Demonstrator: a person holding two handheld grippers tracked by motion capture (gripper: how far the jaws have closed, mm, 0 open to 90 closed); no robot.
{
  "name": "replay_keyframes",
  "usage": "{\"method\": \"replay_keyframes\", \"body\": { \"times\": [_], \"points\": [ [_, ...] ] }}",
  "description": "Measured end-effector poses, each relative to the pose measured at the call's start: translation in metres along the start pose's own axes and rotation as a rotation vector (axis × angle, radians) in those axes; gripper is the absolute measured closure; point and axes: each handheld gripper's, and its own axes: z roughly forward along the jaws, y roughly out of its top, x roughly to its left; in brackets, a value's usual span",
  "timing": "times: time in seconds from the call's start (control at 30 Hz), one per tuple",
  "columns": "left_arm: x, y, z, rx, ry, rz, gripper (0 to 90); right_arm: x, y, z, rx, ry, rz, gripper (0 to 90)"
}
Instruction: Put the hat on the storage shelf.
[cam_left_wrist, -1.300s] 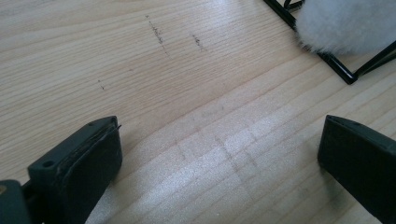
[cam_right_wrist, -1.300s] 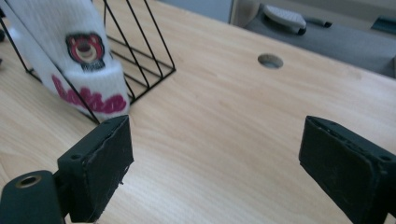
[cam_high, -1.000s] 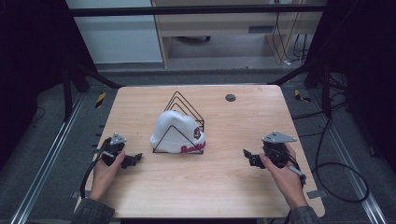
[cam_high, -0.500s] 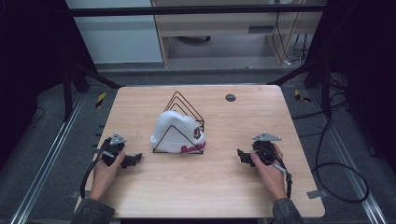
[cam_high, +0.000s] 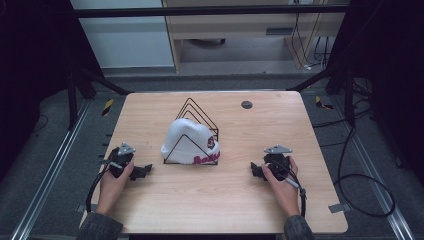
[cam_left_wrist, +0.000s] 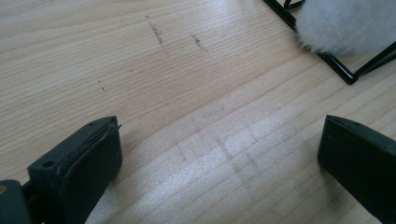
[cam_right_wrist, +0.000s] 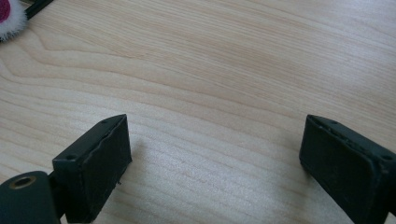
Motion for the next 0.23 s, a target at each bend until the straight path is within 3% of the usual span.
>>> {"method": "replay_keyframes", "body": {
  "times": [0.23],
  "points": [
    [0.0001, 0.0, 0.0, 0.0, 0.0, 0.001, 0.0, 0.0049, -0.0059, -0.0059, -0.001, -0.044, 0.034, 9.4]
  ]
}}
